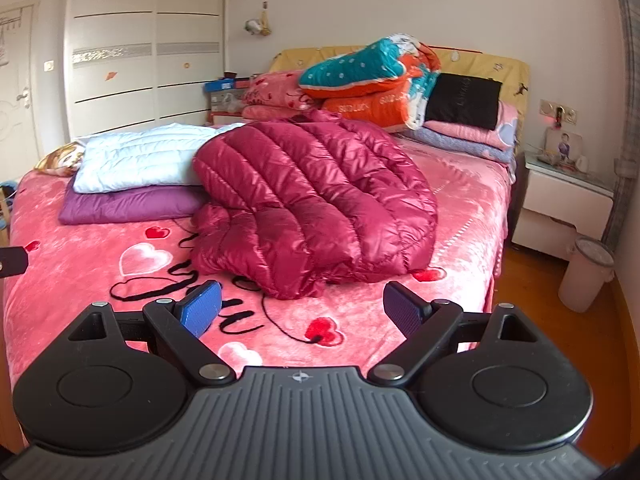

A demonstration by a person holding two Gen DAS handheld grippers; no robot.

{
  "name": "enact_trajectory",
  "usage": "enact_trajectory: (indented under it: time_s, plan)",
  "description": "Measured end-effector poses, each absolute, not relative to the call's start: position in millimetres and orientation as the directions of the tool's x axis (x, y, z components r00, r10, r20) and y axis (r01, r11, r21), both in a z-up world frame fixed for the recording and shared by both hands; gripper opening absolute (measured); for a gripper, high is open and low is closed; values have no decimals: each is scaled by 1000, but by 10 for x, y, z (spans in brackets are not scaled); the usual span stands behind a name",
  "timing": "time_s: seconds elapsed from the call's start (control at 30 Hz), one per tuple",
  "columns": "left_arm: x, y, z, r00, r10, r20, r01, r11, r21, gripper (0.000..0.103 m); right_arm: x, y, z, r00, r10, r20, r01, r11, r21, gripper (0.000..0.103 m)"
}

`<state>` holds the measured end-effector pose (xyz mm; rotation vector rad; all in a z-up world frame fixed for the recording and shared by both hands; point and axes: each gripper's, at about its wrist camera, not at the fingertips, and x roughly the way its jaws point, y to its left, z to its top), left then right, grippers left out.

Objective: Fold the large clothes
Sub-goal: 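Approach the magenta puffer jacket on the bed with both grippers open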

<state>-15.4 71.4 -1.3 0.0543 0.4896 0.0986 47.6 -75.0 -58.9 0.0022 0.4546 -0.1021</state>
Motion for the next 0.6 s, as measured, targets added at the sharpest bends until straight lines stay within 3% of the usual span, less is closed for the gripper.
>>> enact_trajectory:
  time_s: [0.6]
  plan:
    - [-116, 951, -210, 866, 100, -491, -95, 995, 34, 102, 567, -727, -772, 888, -35, -459, 28, 999, -20, 103]
